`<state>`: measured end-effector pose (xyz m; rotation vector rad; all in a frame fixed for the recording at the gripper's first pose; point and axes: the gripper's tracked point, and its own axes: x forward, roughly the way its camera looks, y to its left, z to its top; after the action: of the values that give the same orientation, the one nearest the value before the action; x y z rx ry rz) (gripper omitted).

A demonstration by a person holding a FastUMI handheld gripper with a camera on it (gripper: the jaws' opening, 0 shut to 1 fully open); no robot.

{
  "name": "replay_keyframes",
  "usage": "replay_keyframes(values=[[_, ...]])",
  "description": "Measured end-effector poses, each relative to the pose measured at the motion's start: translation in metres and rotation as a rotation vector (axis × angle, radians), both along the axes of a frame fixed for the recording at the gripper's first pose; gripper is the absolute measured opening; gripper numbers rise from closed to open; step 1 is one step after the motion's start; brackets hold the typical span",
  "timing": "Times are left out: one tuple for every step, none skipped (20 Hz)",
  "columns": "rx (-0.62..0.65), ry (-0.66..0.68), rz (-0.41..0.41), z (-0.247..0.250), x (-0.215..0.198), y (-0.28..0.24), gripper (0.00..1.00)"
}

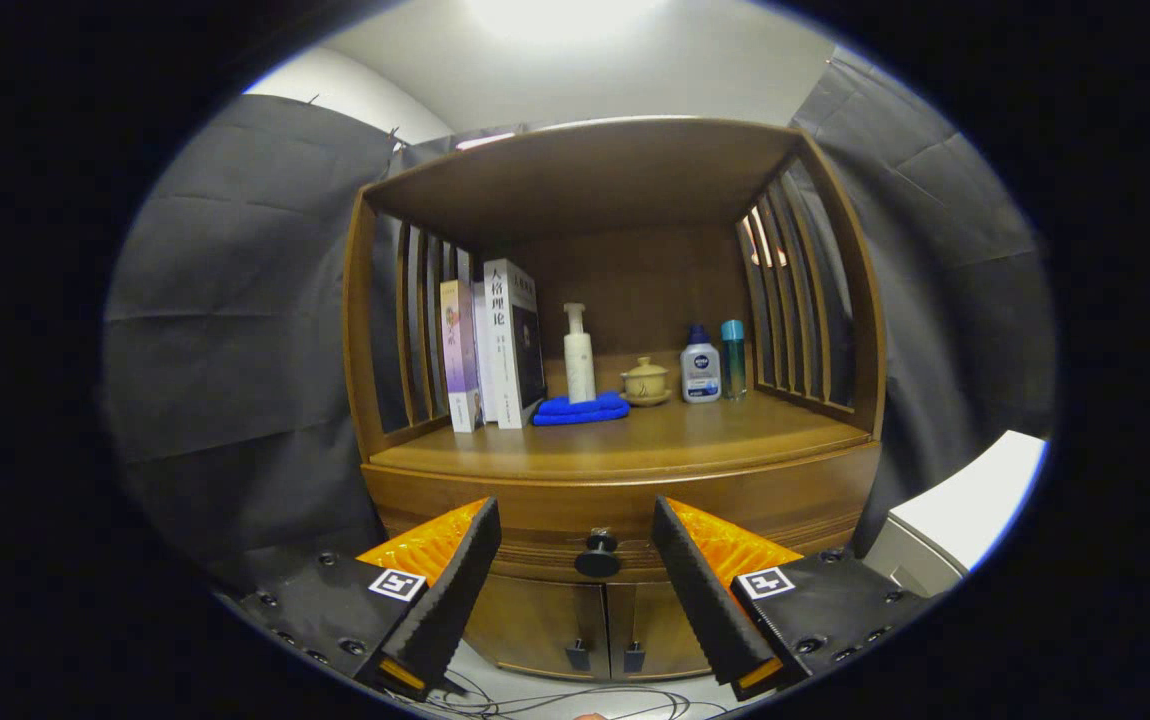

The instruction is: Pull open the drawer, take out the items inside it, and place them on the countertop above the cabinet.

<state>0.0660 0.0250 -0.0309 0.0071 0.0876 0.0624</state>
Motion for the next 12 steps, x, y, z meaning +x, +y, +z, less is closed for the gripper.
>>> replay_keyframes(values=[[-0.002, 0.006, 0.002, -0.003, 0.004, 0.002, 0.98], [-0.007, 0.011, -0.001, -0.006, 0.009, 0.001, 0.98], [-0.015, 0.016, -0.006, -0.01, 0.009, 0.001, 0.98], [-0.023, 0.025, -0.011, -0.014, 0.012, 0.0, 0.98], [-0.027, 0.037, -0.016, -0.021, 0.017, 0.0, 0.97], [-0.023, 0.048, -0.02, -0.025, 0.024, -0.001, 0.97], [-0.02, 0.056, -0.022, -0.03, 0.033, -0.002, 0.97], [-0.024, 0.065, -0.026, -0.033, 0.039, -0.002, 0.97], [-0.032, 0.076, -0.031, -0.04, 0.044, -0.005, 0.97], [-0.039, 0.092, -0.034, -0.047, 0.048, -0.006, 0.97], [-0.044, 0.106, -0.036, -0.055, 0.053, -0.005, 0.97], [-0.049, 0.119, -0.038, -0.061, 0.058, -0.005, 0.98]])
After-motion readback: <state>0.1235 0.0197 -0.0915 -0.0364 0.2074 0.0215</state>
